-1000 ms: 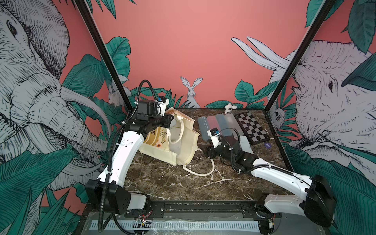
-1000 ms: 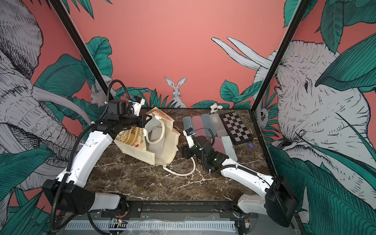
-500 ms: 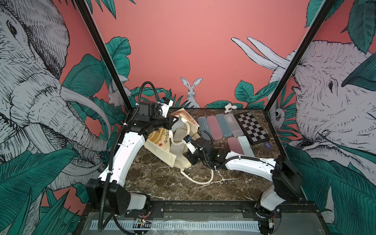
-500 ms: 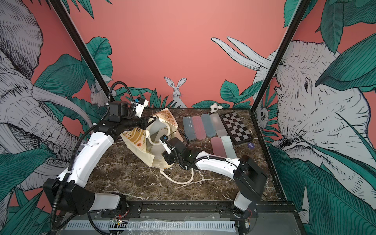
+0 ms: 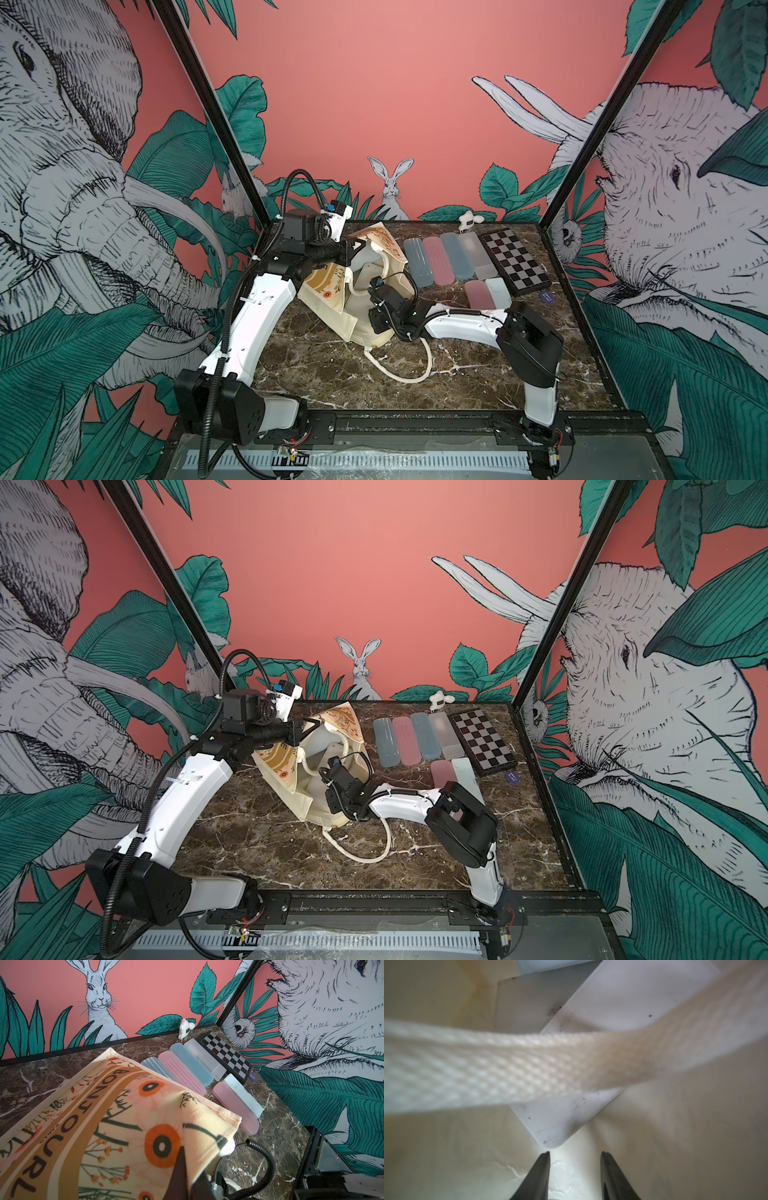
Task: Take out the pencil case from the canvas bag
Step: Pick up the pencil case from the canvas bag.
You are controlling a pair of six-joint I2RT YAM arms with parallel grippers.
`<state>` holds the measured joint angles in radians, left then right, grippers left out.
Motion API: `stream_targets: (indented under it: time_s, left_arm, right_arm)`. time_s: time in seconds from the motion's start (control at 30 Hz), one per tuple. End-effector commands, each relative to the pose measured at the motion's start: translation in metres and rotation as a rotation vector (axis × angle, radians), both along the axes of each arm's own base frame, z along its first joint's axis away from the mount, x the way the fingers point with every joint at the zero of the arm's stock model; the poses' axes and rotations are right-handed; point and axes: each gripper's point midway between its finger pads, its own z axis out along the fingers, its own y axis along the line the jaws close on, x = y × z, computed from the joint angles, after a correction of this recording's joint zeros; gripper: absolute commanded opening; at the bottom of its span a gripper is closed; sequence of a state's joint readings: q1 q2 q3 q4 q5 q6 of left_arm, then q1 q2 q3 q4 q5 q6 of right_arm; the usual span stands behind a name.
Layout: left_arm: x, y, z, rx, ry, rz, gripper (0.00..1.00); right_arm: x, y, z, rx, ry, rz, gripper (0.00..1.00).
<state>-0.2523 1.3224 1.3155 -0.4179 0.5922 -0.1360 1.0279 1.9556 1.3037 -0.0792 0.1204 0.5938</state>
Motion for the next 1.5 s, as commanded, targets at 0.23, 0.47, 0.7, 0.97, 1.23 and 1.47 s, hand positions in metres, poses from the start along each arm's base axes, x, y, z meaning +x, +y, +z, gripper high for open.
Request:
stream_targets:
  time_s: [0.23, 0.47, 0.7, 0.97, 1.23, 1.47]
  left_arm:
    - [-0.016, -0.001, 0.048, -0.057, -0.165, 0.048, 0.0]
    - [-0.025, -0.01, 0.047, -0.038, -0.178, 0.051, 0.0]
    - [-0.028, -0.017, 0.047, -0.025, -0.19, 0.052, 0.0]
    - [-0.029, -0.021, 0.049, -0.016, -0.203, 0.054, 0.0]
    - [-0.028, -0.027, 0.045, -0.018, -0.195, 0.04, 0.0]
    - [-0.028, -0.03, 0.047, -0.024, -0.2, 0.033, 0.0]
  right_arm:
    - [0.032, 0.013, 0.027, 0.286, 0.052, -0.358, 0.71]
    - [0.043, 0.003, 0.017, 0.226, 0.1, -0.475, 0.98]
    - [0.055, -0.013, 0.015, 0.147, 0.117, -0.596, 0.98]
    - [0.06, -0.016, 0.001, 0.077, 0.164, -0.644, 0.98]
    - [0.067, 0.009, -0.005, 0.144, 0.2, -0.612, 0.98]
    - [0.069, 0.032, -0.012, 0.258, 0.241, -0.555, 0.98]
